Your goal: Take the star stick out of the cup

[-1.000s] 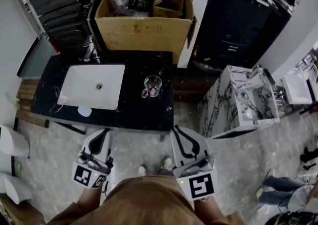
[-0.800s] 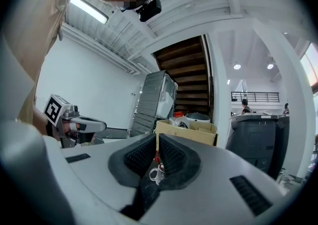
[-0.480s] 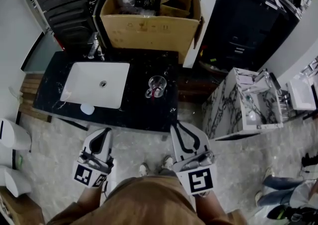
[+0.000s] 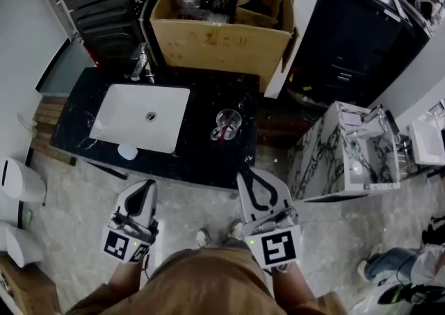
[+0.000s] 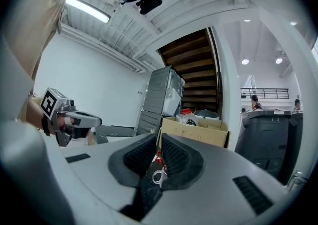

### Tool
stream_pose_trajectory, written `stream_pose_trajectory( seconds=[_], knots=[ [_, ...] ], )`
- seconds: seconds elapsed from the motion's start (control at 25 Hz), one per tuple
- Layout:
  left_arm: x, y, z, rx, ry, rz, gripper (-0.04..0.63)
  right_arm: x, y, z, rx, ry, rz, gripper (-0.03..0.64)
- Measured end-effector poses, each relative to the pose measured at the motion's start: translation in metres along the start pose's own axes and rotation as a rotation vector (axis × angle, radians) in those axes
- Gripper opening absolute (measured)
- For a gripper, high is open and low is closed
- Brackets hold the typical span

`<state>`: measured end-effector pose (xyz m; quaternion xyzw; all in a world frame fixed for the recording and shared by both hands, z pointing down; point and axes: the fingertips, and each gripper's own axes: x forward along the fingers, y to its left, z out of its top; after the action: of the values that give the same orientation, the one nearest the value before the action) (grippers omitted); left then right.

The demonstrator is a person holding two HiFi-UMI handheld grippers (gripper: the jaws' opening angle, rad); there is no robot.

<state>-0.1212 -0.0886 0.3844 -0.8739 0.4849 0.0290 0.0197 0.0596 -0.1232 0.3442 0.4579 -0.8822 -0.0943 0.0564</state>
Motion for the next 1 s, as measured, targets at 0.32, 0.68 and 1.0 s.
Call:
stream_pose_trajectory(
  seconds=[0.32, 0.68, 1.0],
  knots=[
    [0.008, 0.007, -0.001, 0.003, 0.000, 0.008, 0.002, 0.014, -0.002, -0.017, -0.069, 0.072, 0.048, 0.077],
    [0.015, 0.011, -0.001, 0.012, -0.003, 0.007, 0.002, 0.031, -0.010, -0.035, -0.101, 0.119, 0.035, 0.081],
    [0.017, 0.020, -0.001, -0.001, -0.003, 0.026, 0.000, 0.051, -0.014, -0.060, -0.124, 0.155, 0.018, 0.084]
  ],
)
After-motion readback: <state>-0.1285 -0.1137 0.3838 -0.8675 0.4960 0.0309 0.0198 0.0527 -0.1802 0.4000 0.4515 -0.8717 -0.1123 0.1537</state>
